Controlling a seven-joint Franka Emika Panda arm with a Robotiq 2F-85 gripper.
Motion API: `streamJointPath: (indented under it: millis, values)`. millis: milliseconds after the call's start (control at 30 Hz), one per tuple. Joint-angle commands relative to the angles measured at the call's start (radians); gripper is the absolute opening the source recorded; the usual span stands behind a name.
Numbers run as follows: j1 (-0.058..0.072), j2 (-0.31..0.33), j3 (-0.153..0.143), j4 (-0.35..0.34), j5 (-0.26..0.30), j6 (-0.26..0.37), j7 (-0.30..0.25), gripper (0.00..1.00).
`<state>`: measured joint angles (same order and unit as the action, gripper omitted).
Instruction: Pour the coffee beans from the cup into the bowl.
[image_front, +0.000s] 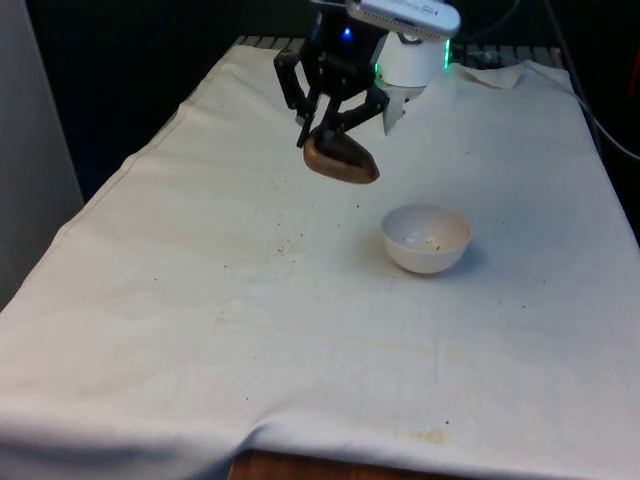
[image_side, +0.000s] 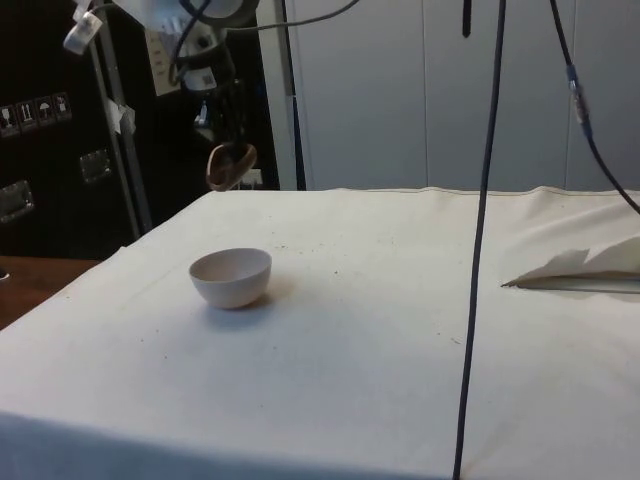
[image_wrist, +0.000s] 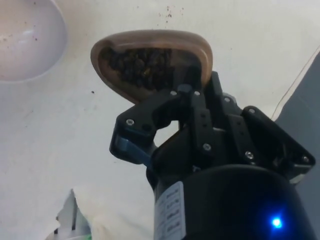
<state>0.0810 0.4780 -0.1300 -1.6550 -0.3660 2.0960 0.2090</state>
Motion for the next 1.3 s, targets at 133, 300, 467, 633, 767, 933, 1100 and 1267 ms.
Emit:
streamJointPath:
  millis: [133, 300, 467, 633, 767, 933, 1100, 1267]
  values:
    - [0.005, -0.045, 0.011, -0.064, -0.054, 0.025, 0.054, 0.01]
    - [0.004, -0.065, 0.02, -0.096, -0.083, 0.037, 0.084, 0.01]
    - [0.007, -0.09, 0.035, -0.135, -0.129, 0.05, 0.134, 0.01]
    - [0.006, -0.097, 0.056, -0.154, -0.173, 0.056, 0.179, 0.01]
    - [0.006, -0.098, 0.073, -0.162, -0.207, 0.055, 0.211, 0.01]
    - [0.006, -0.098, 0.096, -0.171, -0.251, 0.051, 0.25, 0.01]
    - [0.0, -0.094, 0.115, -0.17, -0.278, 0.04, 0.271, 0.01]
    - [0.005, -0.102, 0.129, -0.181, -0.315, 0.028, 0.297, 0.01]
